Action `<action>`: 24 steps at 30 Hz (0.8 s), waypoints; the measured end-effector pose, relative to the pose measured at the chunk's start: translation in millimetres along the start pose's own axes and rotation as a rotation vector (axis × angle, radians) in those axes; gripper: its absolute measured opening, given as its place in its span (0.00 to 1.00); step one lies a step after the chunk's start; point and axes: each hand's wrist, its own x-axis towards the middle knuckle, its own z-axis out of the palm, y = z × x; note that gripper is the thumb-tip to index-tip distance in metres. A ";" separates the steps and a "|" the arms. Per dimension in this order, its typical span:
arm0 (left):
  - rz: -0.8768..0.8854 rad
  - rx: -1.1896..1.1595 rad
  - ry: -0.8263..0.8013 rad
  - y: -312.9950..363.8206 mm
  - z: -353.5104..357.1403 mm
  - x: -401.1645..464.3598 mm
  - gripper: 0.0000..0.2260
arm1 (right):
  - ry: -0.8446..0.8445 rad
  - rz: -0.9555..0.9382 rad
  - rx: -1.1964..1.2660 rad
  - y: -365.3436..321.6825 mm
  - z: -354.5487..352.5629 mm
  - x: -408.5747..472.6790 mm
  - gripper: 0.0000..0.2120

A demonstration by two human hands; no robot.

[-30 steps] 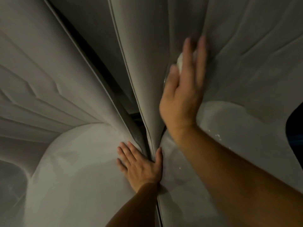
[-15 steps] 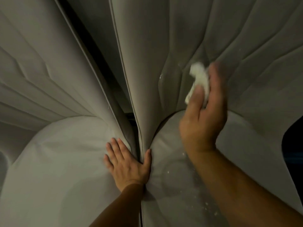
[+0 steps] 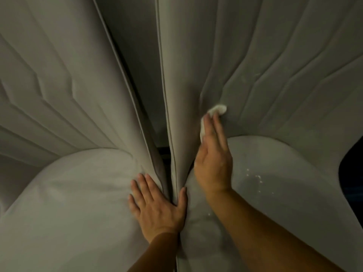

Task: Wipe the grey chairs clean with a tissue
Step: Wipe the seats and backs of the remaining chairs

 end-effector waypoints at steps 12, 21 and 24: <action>0.011 -0.031 0.008 -0.2 -0.7 -1.2 0.48 | 0.352 -0.248 0.164 -83.8 -61.9 143.7 0.19; 0.014 -0.025 -0.019 1.5 -2.3 1.0 0.48 | 0.472 -0.458 -0.100 -76.3 -41.1 169.5 0.18; 0.015 -0.014 -0.015 -0.2 -0.7 0.8 0.48 | 0.535 -0.442 -0.062 -77.2 -24.2 170.4 0.19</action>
